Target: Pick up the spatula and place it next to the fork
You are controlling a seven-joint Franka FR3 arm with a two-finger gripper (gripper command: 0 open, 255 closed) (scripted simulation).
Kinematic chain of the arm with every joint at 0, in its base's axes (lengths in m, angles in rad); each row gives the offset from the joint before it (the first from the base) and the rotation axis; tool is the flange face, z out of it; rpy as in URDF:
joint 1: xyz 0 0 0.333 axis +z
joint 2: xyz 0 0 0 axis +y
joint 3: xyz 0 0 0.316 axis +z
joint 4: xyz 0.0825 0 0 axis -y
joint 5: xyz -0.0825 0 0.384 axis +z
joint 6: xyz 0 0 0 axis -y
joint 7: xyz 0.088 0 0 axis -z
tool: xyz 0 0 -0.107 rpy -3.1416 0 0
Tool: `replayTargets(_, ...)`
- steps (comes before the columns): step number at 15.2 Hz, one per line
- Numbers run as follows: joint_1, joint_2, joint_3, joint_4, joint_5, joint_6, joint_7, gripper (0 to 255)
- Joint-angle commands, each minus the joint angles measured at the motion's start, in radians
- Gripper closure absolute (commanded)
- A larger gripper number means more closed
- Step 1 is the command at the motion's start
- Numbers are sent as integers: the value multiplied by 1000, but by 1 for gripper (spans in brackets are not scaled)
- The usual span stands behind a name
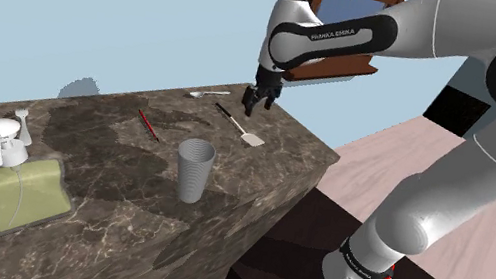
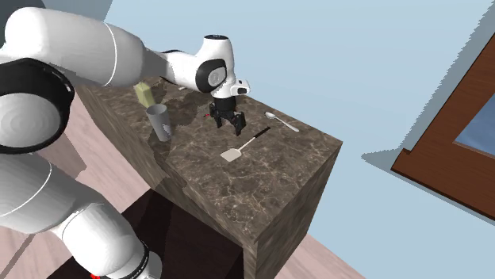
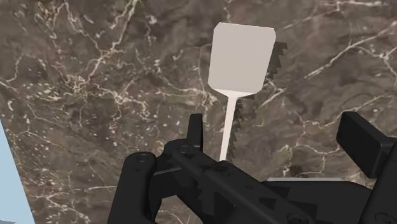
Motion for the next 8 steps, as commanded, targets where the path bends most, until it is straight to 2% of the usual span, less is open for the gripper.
replayTargets(1,-7,67,-5,34,4,43,17,0)
replayTargets(8,-29,319,-26,199,27,159,66,0)
